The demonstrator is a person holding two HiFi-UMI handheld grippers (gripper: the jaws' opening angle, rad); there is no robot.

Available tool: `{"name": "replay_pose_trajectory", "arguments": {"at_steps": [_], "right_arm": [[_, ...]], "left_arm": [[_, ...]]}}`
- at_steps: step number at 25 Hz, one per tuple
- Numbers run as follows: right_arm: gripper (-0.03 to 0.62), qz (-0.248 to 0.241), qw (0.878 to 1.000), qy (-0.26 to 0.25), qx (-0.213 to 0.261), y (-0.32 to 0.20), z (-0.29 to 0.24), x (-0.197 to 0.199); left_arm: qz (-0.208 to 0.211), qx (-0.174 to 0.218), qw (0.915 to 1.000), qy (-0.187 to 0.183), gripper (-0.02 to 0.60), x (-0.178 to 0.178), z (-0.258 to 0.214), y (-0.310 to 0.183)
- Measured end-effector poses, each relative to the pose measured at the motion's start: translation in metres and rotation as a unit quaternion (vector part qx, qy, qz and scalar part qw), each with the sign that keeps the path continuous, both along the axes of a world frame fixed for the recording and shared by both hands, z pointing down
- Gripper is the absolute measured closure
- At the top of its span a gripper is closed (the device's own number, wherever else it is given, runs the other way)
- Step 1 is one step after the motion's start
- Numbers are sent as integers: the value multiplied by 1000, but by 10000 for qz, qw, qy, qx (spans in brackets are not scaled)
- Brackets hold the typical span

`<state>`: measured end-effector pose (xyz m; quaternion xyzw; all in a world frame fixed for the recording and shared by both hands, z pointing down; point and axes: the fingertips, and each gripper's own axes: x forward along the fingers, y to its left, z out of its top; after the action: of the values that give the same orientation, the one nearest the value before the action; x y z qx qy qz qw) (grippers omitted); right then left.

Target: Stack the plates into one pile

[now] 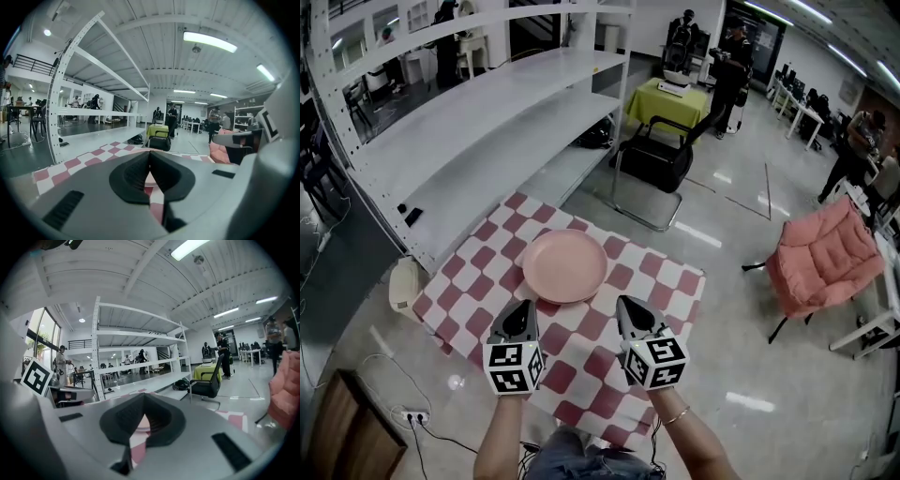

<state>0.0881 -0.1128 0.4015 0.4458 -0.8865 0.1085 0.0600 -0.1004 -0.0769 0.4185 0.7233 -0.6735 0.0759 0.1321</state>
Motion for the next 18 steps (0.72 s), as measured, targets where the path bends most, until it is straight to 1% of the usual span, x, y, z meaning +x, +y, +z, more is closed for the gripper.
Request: {"name": "replay_pose_trajectory", "arguments": {"at_steps": [6,18], "right_arm": [[586,49,9998,-45,175,21,-10,11],[586,-159,9993,-99,317,66,-16,27]], "left_arm": [[-44,99,9999,-51,566,12,-9,24],[-91,92,9999,-34,566,37,-7,63]]}}
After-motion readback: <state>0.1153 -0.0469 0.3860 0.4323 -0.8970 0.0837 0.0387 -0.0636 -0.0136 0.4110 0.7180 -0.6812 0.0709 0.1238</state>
